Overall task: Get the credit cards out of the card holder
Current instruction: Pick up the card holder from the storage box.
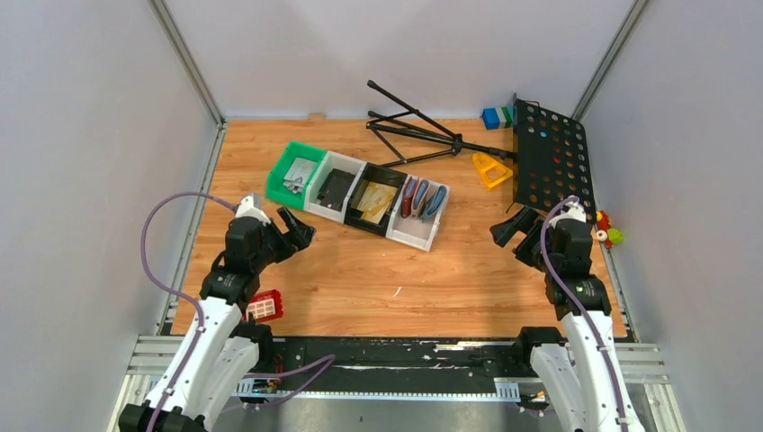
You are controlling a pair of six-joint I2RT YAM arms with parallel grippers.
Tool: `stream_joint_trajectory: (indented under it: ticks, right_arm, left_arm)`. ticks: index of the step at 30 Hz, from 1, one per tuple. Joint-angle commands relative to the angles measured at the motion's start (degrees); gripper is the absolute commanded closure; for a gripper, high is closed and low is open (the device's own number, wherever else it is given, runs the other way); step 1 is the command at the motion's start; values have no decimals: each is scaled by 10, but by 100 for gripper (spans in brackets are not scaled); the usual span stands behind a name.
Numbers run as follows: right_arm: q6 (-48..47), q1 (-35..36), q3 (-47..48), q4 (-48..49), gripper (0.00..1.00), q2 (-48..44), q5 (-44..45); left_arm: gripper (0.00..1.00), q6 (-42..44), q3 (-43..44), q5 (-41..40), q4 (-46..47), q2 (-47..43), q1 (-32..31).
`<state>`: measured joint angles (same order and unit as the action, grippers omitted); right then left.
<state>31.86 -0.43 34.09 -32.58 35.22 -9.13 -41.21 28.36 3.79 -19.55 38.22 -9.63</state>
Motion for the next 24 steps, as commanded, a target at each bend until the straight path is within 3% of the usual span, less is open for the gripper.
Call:
stream_joint_trajectory:
  ticks: [1,8,15,24]
  right_arm:
    - [-5,1,-8,68,0,-3,-3]
    - [8,1,12,92,0,61,-3]
    - [121,22,51,63,0,163,32]
    - [126,113,139,54,0,295,58]
  left_arm:
    - [0,38,-15,38,40,-7,2]
    - [0,83,-45,141,83,12,2]
    - [0,83,-59,126,58,16,2]
    - [0,73,-54,119,56,53,2]
